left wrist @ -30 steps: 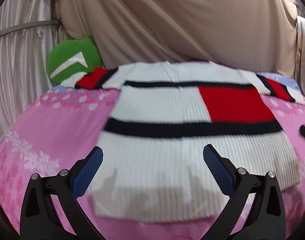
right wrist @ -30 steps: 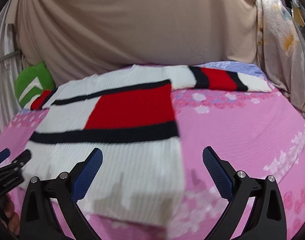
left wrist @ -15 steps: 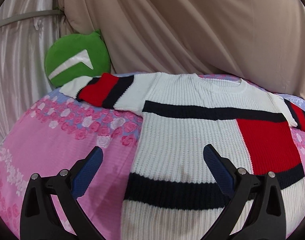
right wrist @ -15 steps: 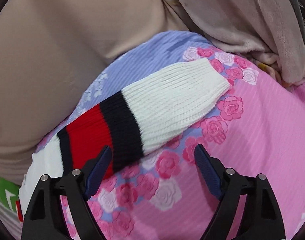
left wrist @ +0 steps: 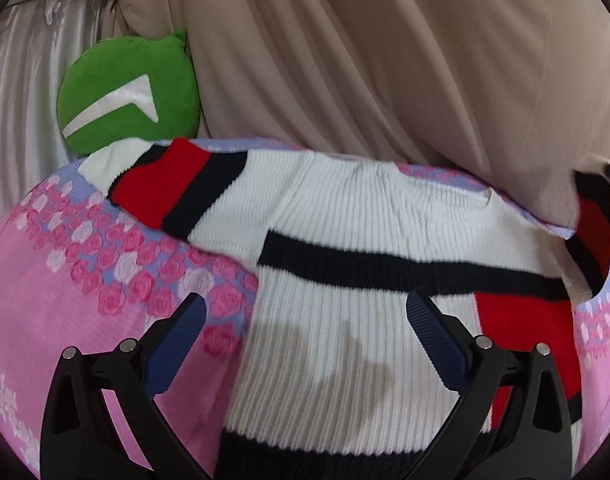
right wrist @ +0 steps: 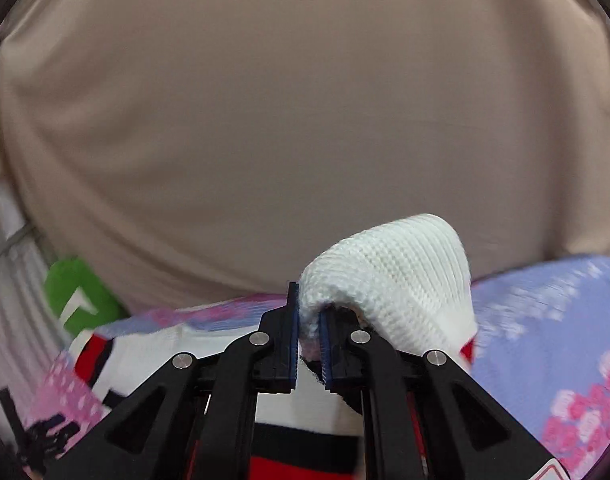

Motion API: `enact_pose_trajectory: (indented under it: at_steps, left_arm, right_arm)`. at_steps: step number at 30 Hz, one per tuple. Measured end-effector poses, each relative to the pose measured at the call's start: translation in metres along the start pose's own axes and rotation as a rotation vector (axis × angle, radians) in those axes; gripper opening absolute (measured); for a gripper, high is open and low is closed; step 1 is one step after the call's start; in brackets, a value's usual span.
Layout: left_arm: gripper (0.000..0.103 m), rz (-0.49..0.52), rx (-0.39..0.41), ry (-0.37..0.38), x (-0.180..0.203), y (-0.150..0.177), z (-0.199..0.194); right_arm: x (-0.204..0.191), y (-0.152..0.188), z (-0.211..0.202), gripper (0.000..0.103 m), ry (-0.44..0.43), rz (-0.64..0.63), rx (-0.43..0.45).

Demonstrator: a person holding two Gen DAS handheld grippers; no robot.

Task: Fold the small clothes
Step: 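Fold the sleeve across the sweater body with the right gripper while the left gripper grasps the other cuff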

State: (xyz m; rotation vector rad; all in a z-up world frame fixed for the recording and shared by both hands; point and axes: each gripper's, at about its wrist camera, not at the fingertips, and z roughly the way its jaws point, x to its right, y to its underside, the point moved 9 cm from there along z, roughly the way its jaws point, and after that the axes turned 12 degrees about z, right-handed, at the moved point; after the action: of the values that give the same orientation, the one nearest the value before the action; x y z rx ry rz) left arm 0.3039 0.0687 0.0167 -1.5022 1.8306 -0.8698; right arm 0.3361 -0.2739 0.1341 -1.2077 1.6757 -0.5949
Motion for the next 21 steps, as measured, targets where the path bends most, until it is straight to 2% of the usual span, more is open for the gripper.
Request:
enact_pose_trajectory:
  at_steps: [2,4,6,8,9,10,11,13,17,21]
  left_arm:
    - [0.098,-0.009,0.01,0.012,0.001,-0.009,0.002]
    - [0.098,-0.011,0.013,0.039,0.005,-0.017,0.009]
    - [0.098,-0.009,-0.001,0.062,0.009,-0.02,0.023]
    - [0.098,-0.008,-0.038,0.099,0.015,-0.02,0.04]
    - [0.098,-0.004,-0.059,0.131,0.019,-0.019,0.05]
    - [0.098,-0.004,-0.078,0.147,0.021,-0.018,0.059]
    - [0.098,-0.001,-0.095,0.165,0.023,-0.017,0.068]
    - [0.098,-0.002,-0.138,0.175,0.026,-0.012,0.087]
    - [0.098,-0.024,-0.178,0.202,0.033,-0.011,0.113]
    - [0.098,-0.057,-0.181,0.206,0.036,-0.013,0.122]
  right_arm:
    - [-0.066,0.042,0.038,0.01,-0.103,-0.099,-0.109]
    - [-0.11,0.099,0.084,0.011,-0.14,-0.197,-0.225]
    - [-0.122,0.146,0.114,0.015,-0.12,-0.253,-0.312]
    - [-0.119,0.17,0.119,0.015,-0.099,-0.247,-0.359]
    - [-0.11,0.166,0.117,0.016,-0.094,-0.224,-0.358]
    - [-0.098,0.158,0.11,0.021,-0.09,-0.194,-0.346]
    - [-0.085,0.15,0.099,0.033,-0.083,-0.162,-0.324]
    - [-0.051,0.132,0.076,0.046,-0.03,-0.103,-0.25]
    - [0.034,0.095,0.045,0.059,0.153,0.003,-0.158]
    - [0.098,0.083,0.053,0.065,0.268,0.133,-0.184]
